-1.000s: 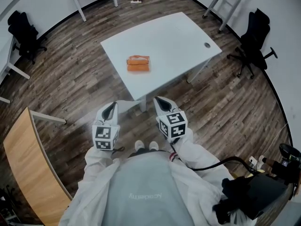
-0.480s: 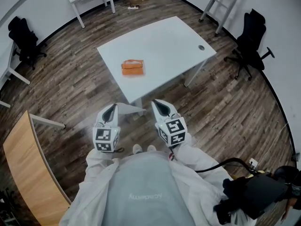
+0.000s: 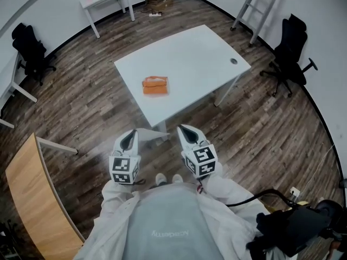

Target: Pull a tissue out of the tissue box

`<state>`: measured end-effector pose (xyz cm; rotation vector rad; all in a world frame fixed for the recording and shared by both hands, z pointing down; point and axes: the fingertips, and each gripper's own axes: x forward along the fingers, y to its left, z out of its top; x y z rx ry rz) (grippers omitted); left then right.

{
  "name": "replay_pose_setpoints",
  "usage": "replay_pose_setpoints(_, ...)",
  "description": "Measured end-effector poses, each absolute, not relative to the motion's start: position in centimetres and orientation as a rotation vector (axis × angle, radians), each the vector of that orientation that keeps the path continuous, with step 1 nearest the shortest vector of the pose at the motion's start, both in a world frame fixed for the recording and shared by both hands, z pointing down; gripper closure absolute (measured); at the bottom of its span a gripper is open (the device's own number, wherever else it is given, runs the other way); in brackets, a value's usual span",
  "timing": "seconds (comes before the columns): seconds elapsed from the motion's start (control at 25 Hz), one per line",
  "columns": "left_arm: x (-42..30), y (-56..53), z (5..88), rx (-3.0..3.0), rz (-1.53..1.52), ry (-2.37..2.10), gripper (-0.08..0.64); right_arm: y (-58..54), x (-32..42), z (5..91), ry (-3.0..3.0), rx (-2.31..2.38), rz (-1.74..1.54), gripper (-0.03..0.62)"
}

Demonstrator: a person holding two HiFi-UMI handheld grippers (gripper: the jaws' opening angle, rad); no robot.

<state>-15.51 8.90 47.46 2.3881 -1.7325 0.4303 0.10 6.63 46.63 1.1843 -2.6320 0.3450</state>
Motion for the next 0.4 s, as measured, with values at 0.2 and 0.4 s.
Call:
replay_pose_setpoints(0.2, -15.2, 8.6, 47.3, 2.415, 0.441, -1.724, 0.560, 6.5, 0.6, 46.8, -2.628, 1.193, 0.338, 0.592)
replay_pose_setpoints(0.4, -14.2, 8.0, 47.2, 2.431, 0.455, -1.720, 0.560, 6.0, 1.5, 47.1, -2.623, 1.197, 0.341, 0.592)
